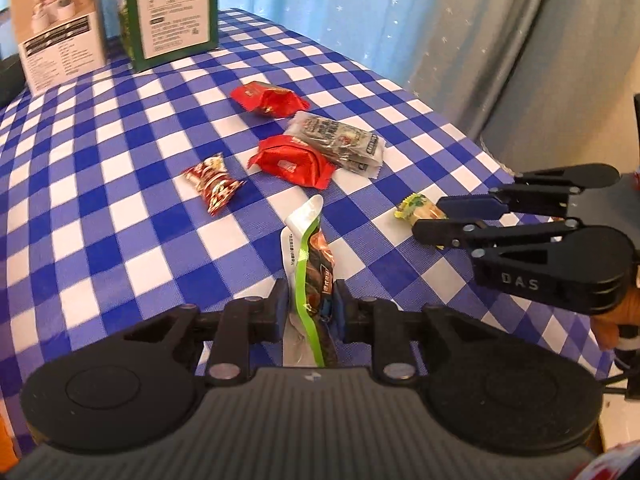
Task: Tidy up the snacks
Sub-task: 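Grasp the green-and-white bag with the left tool while the right tool grasps the yellow candy, then carry both snacks over the orange tray and open both tools to drop them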
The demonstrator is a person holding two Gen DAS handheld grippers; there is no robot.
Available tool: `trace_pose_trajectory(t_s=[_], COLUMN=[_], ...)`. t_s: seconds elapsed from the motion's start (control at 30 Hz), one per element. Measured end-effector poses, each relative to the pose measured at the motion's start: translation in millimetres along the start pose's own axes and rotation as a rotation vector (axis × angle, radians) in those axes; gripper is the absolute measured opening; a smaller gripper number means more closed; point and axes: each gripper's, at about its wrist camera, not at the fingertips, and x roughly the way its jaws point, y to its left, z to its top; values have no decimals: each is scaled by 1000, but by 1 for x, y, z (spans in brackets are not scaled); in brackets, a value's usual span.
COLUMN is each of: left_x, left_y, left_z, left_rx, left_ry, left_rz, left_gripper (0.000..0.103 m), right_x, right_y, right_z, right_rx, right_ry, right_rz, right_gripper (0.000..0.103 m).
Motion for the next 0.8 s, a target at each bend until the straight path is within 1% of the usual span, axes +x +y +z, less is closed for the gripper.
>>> trace_pose_trajectory(t_s=[0.23, 0.47, 0.8], left_x=[-29, -76, -143], left_y=[7, 19, 47], left_z=[-7, -10, -23], left_rx=[-75, -143, -205], left_ry=[-32, -87, -148], left_rz=[10, 38, 111], left_gripper=[20, 20, 20], right_x=[-24, -53, -84], right_y=[17, 46, 102], right_z=[13, 33, 55], right_rx=[-6, -1, -16], right_ry=[-26, -64, -95], right_rz=[27, 56, 120], right_gripper=[27, 27, 27])
